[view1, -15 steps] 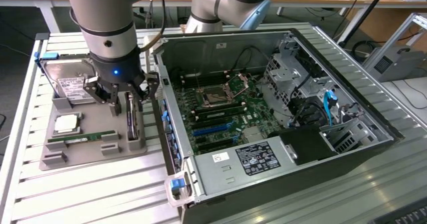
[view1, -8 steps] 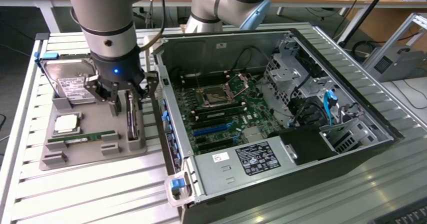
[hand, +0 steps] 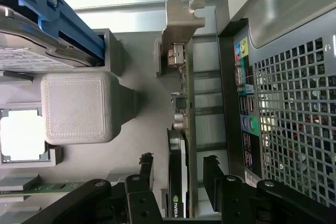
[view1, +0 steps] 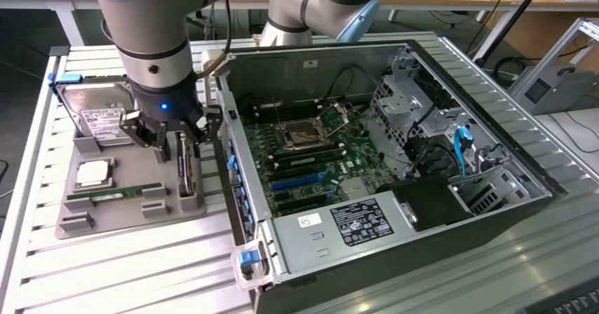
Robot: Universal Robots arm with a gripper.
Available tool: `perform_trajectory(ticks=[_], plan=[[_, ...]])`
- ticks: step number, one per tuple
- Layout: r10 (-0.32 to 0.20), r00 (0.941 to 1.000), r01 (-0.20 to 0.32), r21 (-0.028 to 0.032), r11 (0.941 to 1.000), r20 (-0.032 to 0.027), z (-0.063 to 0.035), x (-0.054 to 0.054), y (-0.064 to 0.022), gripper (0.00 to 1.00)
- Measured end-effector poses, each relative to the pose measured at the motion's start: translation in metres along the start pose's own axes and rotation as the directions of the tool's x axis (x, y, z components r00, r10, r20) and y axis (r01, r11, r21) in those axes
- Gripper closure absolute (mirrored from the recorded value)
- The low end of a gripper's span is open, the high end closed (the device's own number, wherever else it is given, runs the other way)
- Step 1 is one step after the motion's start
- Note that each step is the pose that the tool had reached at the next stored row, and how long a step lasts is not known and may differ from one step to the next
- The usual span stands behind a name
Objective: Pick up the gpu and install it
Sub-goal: 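Pick up the gpu and move the gpu toward the slot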
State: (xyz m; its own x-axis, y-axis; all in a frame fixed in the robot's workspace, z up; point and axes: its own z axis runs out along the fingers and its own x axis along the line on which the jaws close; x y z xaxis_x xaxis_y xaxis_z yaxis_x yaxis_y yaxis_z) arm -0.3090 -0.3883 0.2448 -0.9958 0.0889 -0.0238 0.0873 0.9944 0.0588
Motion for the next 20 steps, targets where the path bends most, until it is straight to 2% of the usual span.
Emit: perform_trajectory(ticks=[5, 20], plan=[[0.0, 1.0, 0.0, -0.0001, 1.0, 0.0002, 0.0, 0.0025, -0.0002, 0.49], [-0.002, 1.0, 0.002, 0.0001, 1.0, 0.0002, 0.001, 0.0011, -0.0044, 0.49]])
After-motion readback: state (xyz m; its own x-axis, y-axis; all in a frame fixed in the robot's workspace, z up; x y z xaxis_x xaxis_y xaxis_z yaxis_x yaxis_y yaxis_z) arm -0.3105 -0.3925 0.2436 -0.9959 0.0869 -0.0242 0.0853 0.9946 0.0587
